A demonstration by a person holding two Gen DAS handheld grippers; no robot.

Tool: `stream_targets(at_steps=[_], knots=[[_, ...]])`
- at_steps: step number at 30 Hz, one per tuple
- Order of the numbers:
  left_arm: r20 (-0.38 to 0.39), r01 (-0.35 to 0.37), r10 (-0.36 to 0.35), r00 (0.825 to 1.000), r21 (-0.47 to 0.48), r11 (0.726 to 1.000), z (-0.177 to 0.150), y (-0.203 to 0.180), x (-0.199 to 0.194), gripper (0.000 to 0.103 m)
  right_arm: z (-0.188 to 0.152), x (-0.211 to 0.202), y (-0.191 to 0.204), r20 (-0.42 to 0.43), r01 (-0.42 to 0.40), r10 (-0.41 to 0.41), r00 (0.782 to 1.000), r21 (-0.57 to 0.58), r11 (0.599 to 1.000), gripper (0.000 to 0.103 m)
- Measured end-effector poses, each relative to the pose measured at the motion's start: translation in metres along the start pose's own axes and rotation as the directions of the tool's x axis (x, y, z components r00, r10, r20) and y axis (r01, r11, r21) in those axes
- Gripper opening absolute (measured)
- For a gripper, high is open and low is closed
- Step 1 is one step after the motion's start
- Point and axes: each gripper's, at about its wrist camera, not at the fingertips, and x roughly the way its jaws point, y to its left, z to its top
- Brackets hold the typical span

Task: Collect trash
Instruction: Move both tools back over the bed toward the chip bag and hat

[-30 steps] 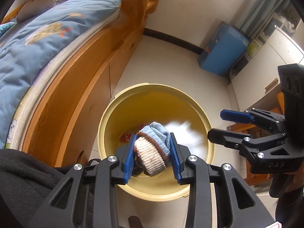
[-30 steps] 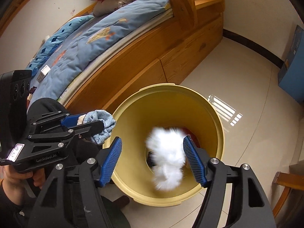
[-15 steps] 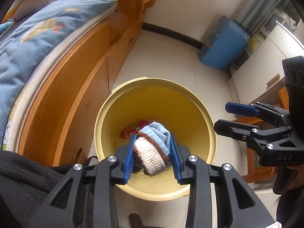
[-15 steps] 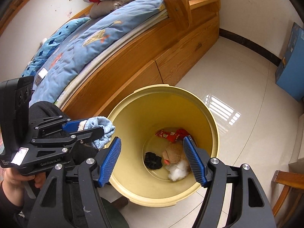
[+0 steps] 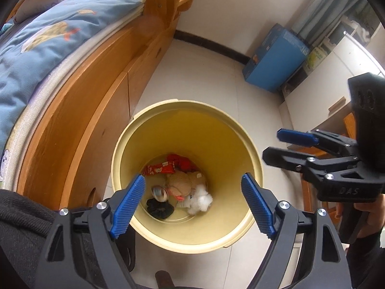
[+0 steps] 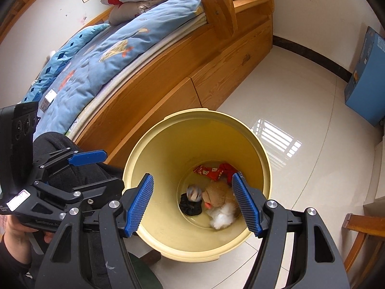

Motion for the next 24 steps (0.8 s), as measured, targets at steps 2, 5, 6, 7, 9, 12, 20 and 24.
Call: stream_targets(at_steps=[2, 5, 6, 7, 9, 12, 20, 24], knots=[[0.024, 0.000, 0.000, 1.000, -0.011, 1.000, 0.000, 0.002, -0.007, 0.084, 0.001, 0.000, 0.002, -0.002, -0.002, 0.002, 1.000, -0.005, 1.000, 0.068], [0.049, -0.019, 0.019, 0.999, -0.016, 1.000, -0.002, 0.008, -0.018, 0.084, 0.001, 0.000, 0.008, -0.004, 0.002, -0.002, 1.000, -0.023, 1.000, 0.068], [0.055, -0.021, 0.022, 0.998, -0.020, 1.000, -0.002, 0.009, -0.021, 0.084, 0.001, -0.001, 0.009, -0.003, 0.002, -0.002, 1.000, -0.026, 1.000, 0.068], [0.063, -0.022, 0.024, 0.998, -0.026, 0.999, -0.002, 0.012, -0.025, 0.084, 0.002, -0.001, 0.011, -0.001, 0.001, -0.001, 1.000, -0.031, 1.000, 0.068], [0.084, -0.032, 0.035, 0.996, -0.034, 0.999, -0.003, 0.015, -0.033, 0.084, 0.004, -0.002, 0.015, 0.005, 0.000, 0.001, 1.000, -0.036, 0.999, 0.068], [0.133, -0.064, 0.069, 0.989, -0.035, 0.997, -0.004, 0.019, -0.052, 0.084, 0.007, -0.006, 0.026, 0.029, -0.016, 0.018, 0.999, -0.060, 0.998, 0.068], [0.372, -0.196, 0.217, 0.903, -0.094, 0.976, -0.014, 0.035, -0.145, 0.099, 0.027, -0.021, 0.083, 0.130, -0.094, 0.121, 0.984, -0.191, 0.977, 0.074], [0.431, -0.282, 0.328, 0.840, -0.169, 0.944, -0.030, 0.059, -0.191, 0.099, 0.041, -0.025, 0.131, 0.156, -0.151, 0.202, 0.967, -0.290, 0.945, 0.079]])
